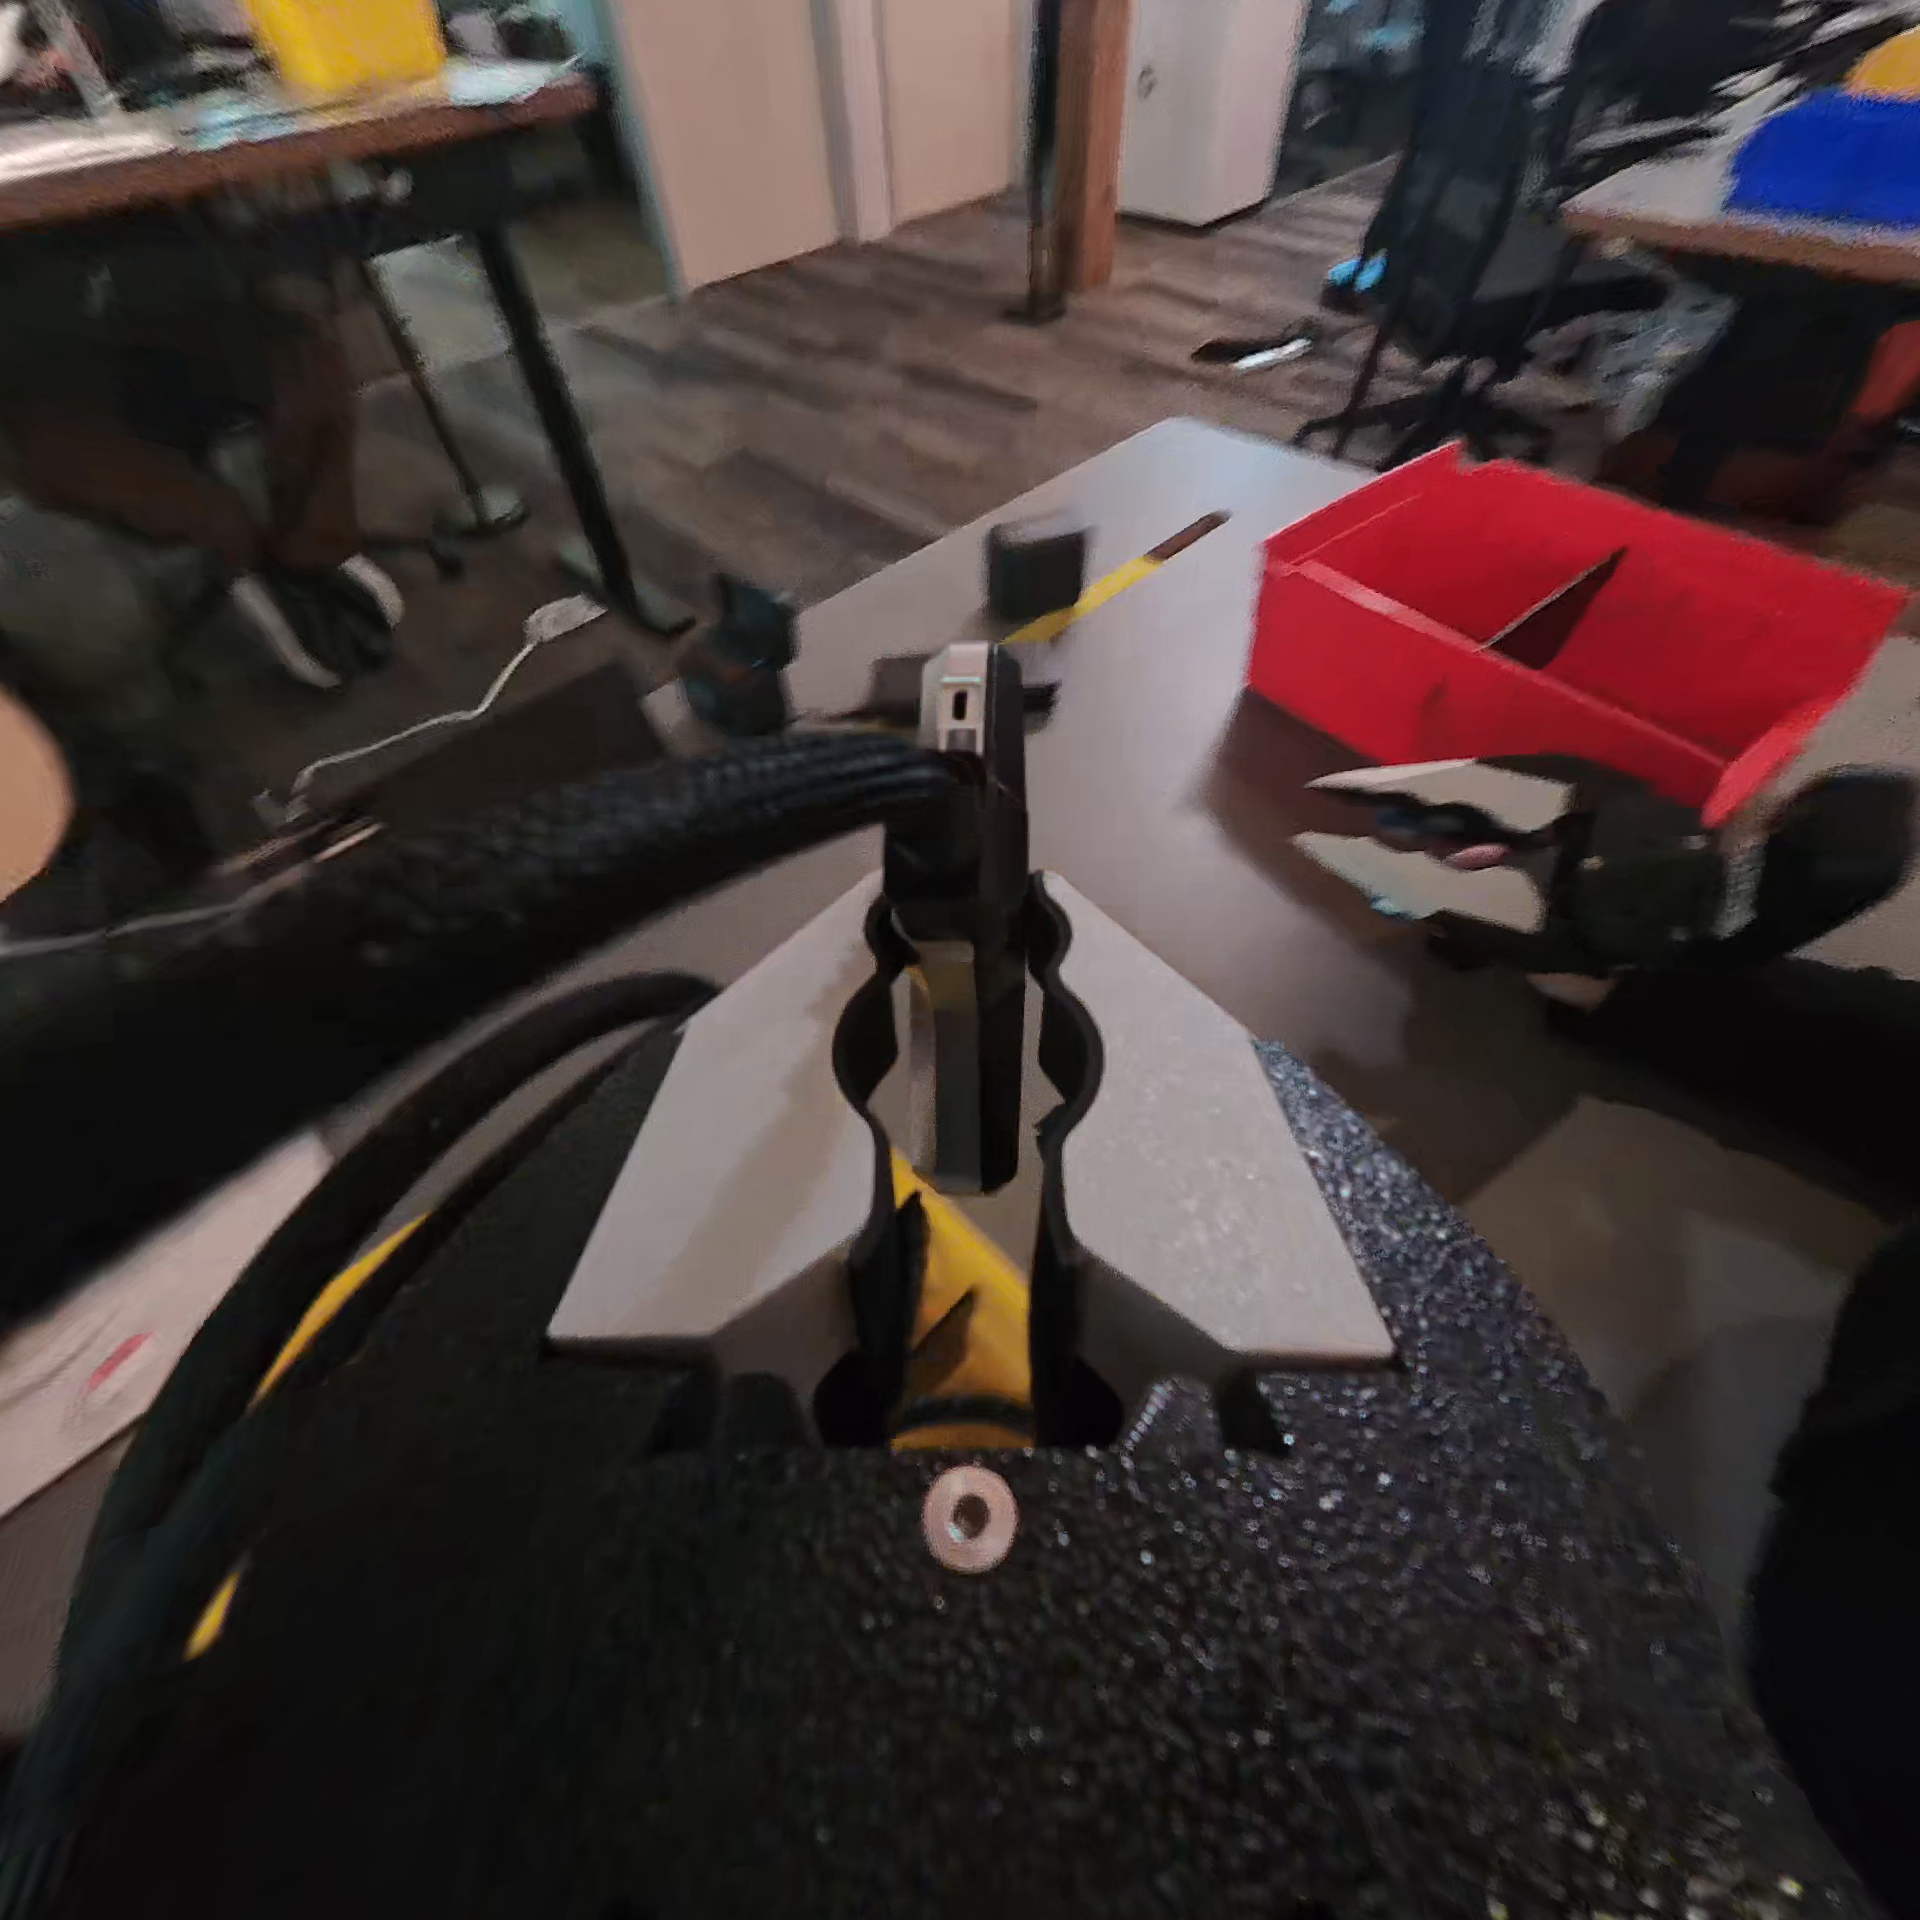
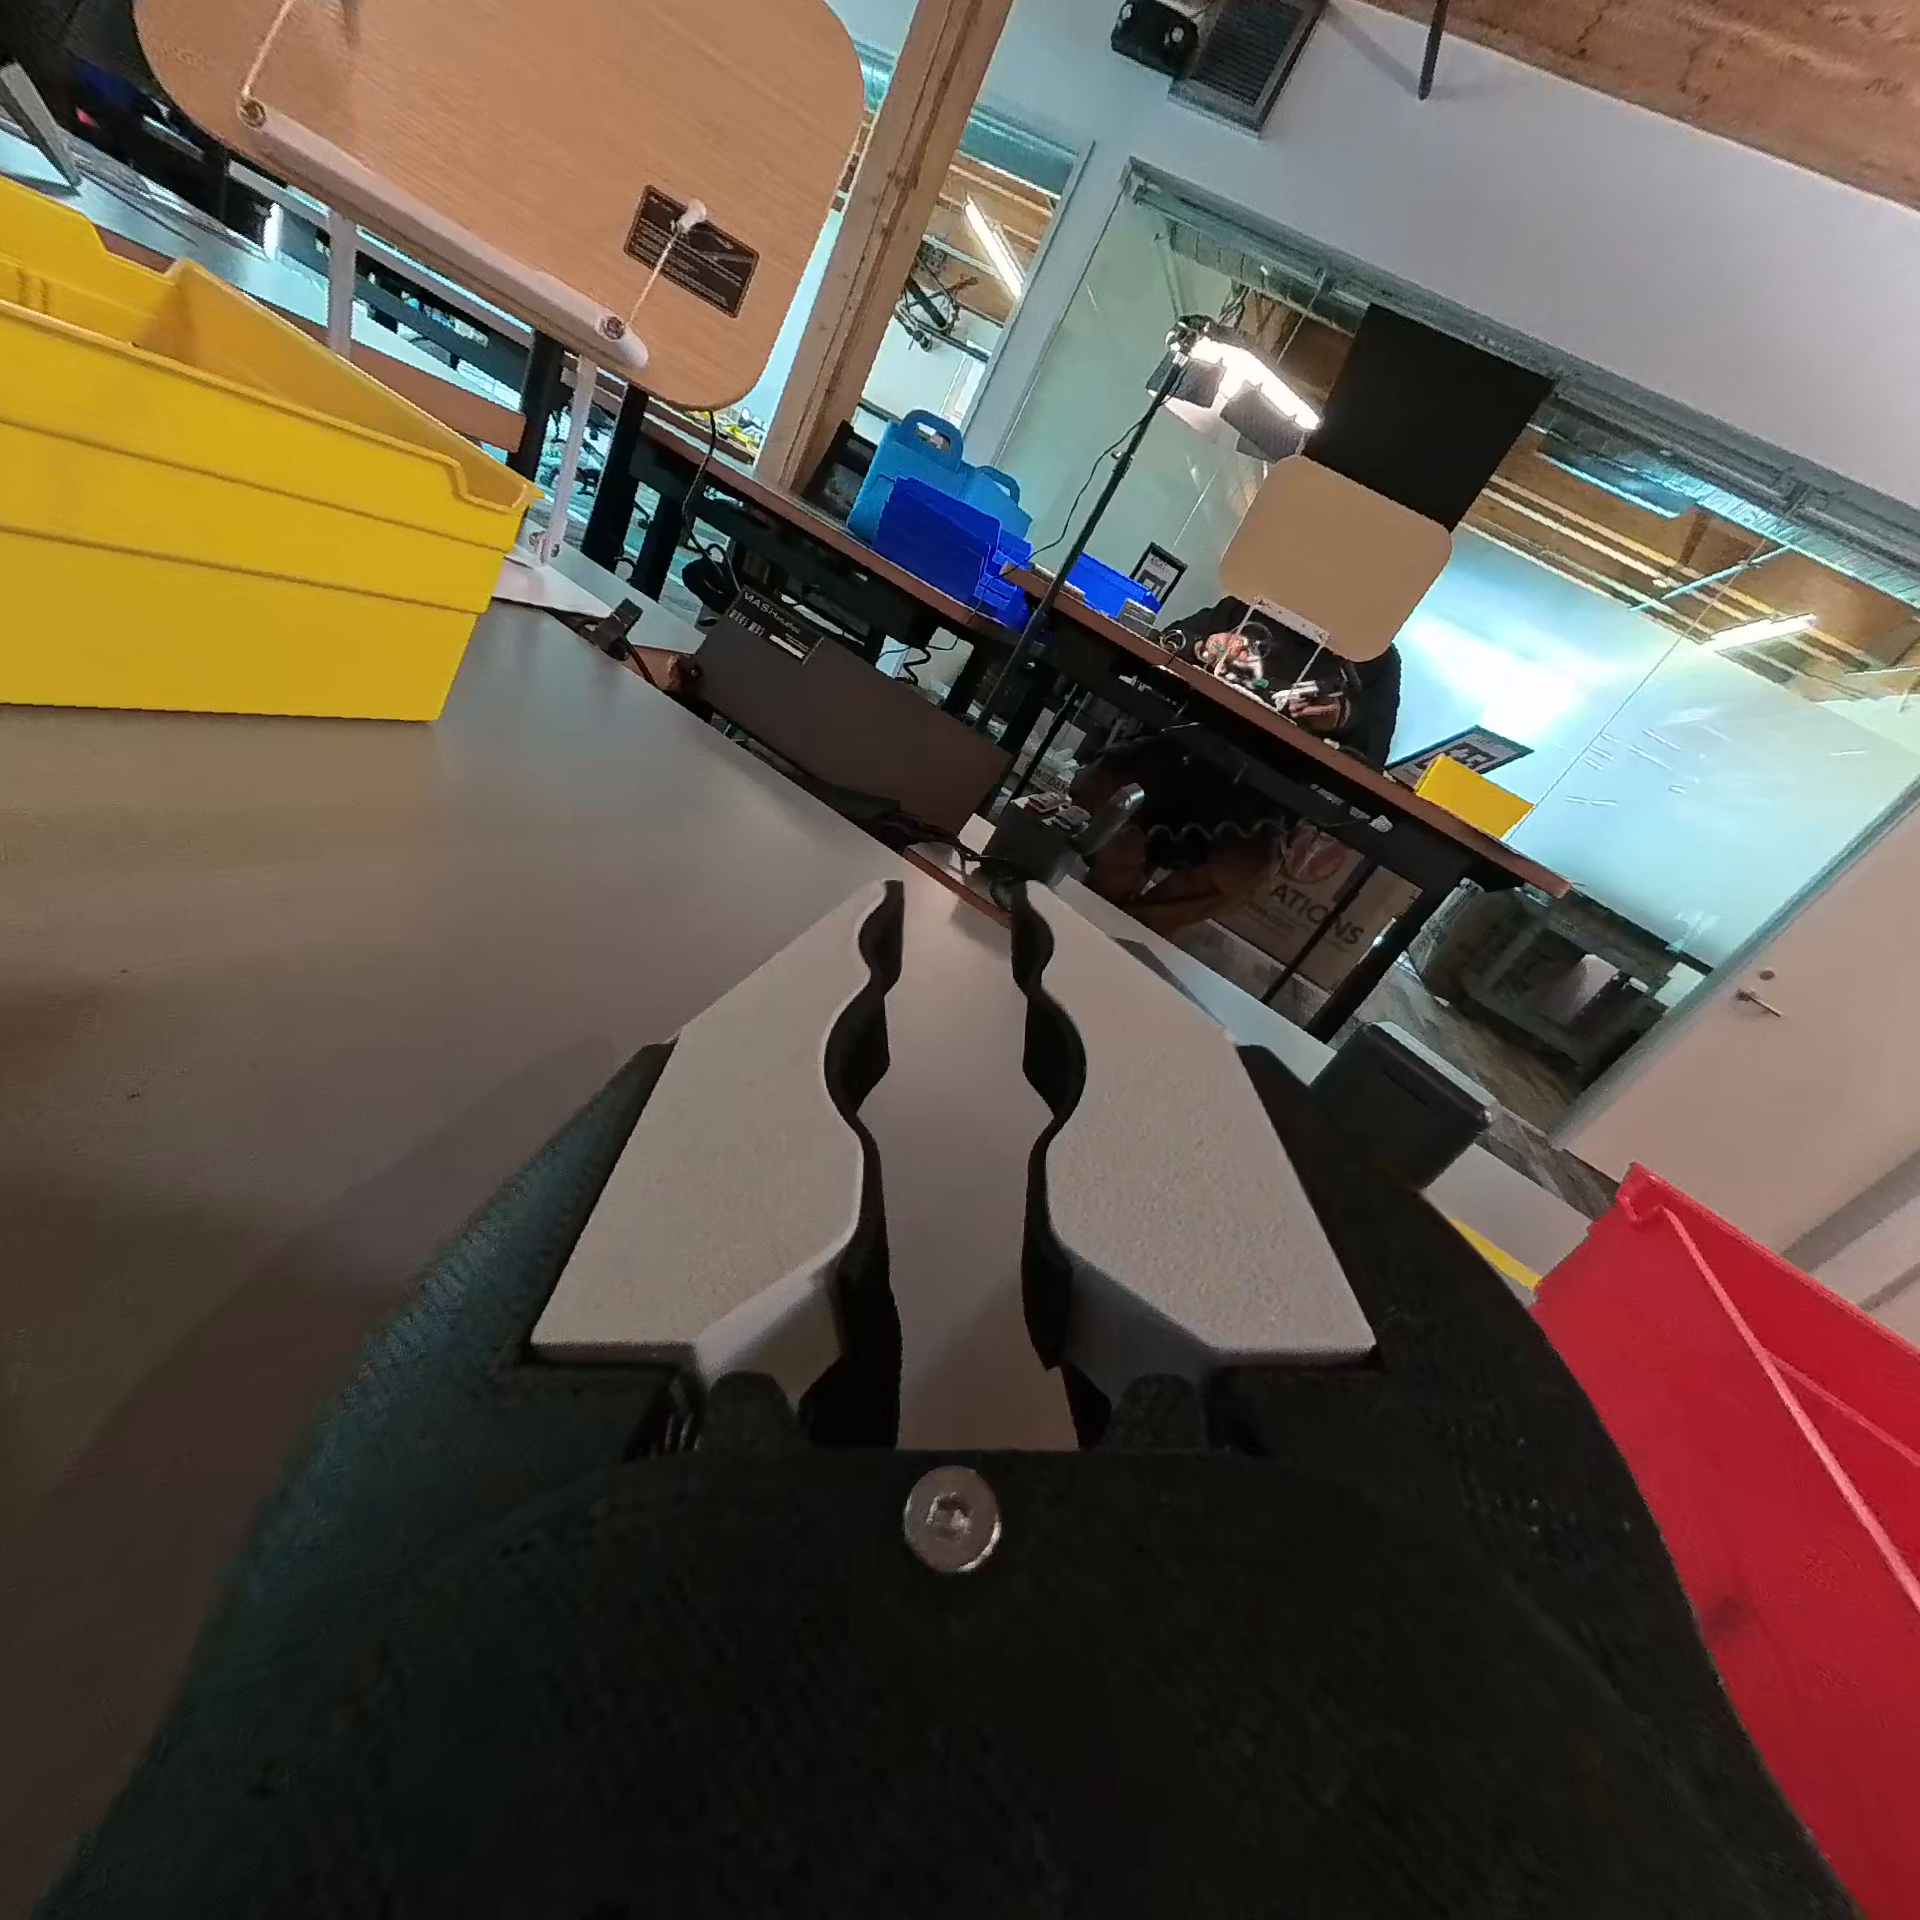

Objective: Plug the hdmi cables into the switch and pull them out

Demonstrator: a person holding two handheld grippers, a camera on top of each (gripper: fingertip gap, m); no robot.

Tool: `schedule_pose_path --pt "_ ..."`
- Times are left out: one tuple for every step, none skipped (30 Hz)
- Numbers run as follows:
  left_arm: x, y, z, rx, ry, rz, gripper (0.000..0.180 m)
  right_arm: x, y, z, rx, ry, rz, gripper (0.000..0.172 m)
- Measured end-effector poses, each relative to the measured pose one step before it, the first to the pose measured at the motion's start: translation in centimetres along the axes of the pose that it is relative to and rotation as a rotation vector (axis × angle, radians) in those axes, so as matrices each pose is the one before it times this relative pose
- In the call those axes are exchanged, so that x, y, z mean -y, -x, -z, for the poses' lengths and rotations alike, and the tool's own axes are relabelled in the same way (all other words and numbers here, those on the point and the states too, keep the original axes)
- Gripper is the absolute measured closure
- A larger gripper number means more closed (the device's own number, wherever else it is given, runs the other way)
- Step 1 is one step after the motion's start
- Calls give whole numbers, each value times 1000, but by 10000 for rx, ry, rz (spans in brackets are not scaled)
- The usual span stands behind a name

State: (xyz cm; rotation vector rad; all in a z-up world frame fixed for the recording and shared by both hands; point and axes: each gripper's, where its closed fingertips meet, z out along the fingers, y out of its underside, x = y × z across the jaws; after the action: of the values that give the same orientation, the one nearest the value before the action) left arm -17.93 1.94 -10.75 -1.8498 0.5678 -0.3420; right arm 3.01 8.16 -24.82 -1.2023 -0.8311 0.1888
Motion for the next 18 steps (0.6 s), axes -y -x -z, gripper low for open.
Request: schedule_pose_path --pt "618 -1665 -740 -599 -170 61 160 16 -178 38 -77 -17 91 153" --pt "321 -1701 -1017 -685 -85 116 160 -25 -221 33 -81 -4 117 153" --pt "57 -1541 -1243 -672 -28 105 166 -79 -294 33 -99 18 160 154" --pt "-176 -1279 -1410 -605 31 95 159 -147 -397 24 -135 43 221 154" --pt "-299 -1016 -1544 -534 36 170 160 -211 -469 36 -164 63 290 154" --pt "-398 -768 -1626 -495 44 309 160 -296 -478 36 -172 82 399 155" --pt "-488 -748 -1651 -568 77 425 160 -368 -487 39 -191 107 524 155" --pt "-577 -734 -1636 -633 132 402 160 -472 -510 27 -224 138 548 156" --pt "-620 -514 -1628 -568 199 321 161 -569 -526 11 -240 174 444 158" --pt "-717 -105 -1601 -383 307 250 160 -673 -525 -7 -205 212 299 159" --pt "-768 295 -1500 -247 399 331 160 -741 -570 -45 -190 243 131 159" --pt "-751 494 -1323 -235 439 421 160 -726 -654 -60 -225 231 -48 159" --pt "-619 584 -1155 -226 406 512 160 -608 -636 -75 -200 203 -84 159" --pt "-480 652 -987 -216 351 445 160 -617 -698 -78 -222 198 3 160" --pt "-392 643 -867 -230 306 453 160 -697 -867 -69 -312 218 44 160" --pt "-255 578 -797 -247 226 409 160 -826 -997 -104 -370 290 19 161" --pt "-260 427 -754 -305 258 376 160 -855 -1009 -116 -344 295 -44 161" --pt "-340 319 -729 -258 339 265 161 -762 -915 -116 -270 232 -99 161"
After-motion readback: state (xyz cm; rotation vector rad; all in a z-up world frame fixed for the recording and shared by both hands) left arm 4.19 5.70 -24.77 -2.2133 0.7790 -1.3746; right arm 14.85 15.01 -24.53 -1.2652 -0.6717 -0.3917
